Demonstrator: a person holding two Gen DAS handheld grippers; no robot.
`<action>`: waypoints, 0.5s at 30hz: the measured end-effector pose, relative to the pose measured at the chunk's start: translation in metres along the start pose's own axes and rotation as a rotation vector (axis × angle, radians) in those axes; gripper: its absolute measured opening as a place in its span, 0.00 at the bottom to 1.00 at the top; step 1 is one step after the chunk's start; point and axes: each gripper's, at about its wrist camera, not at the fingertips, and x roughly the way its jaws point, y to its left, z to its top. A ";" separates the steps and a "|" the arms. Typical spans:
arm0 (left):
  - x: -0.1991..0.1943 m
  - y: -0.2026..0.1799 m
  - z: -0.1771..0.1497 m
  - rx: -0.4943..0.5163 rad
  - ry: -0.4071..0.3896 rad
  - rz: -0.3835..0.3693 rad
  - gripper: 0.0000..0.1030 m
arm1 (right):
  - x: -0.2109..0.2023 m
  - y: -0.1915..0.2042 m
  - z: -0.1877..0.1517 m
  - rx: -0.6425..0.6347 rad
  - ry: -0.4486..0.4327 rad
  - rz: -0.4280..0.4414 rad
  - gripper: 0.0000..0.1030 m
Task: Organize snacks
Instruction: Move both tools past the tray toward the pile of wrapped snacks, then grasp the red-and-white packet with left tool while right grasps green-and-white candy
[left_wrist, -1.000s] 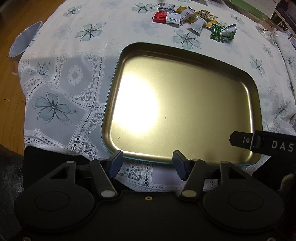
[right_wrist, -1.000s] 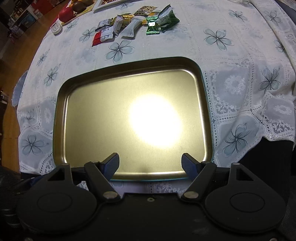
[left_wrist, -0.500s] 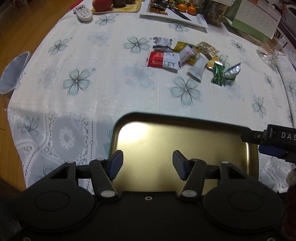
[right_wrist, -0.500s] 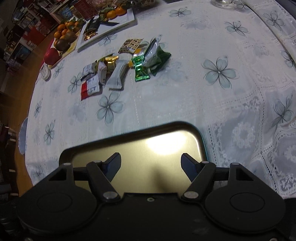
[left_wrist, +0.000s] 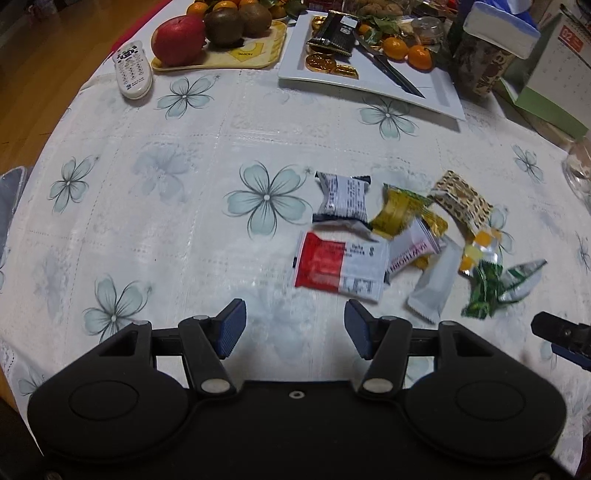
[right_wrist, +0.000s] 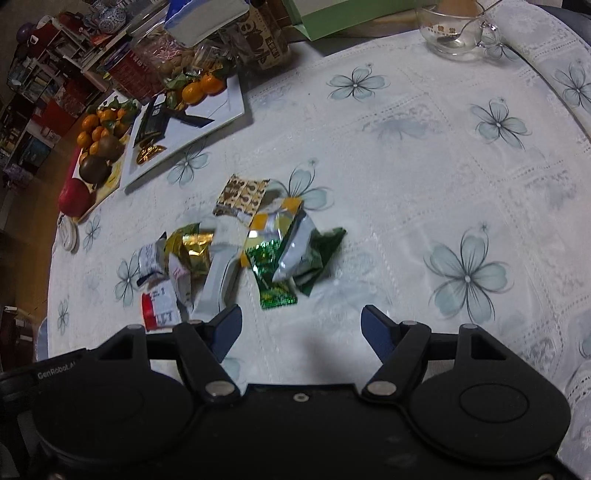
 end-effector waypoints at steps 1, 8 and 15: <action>0.006 -0.001 0.006 -0.012 -0.001 0.001 0.60 | 0.004 0.001 0.004 0.002 -0.002 -0.004 0.73; 0.034 0.002 0.037 -0.113 -0.018 -0.006 0.60 | 0.028 0.004 0.025 0.008 -0.012 -0.007 0.73; 0.065 -0.009 0.046 -0.085 0.066 0.076 0.60 | 0.058 0.002 0.030 0.003 0.025 -0.065 0.72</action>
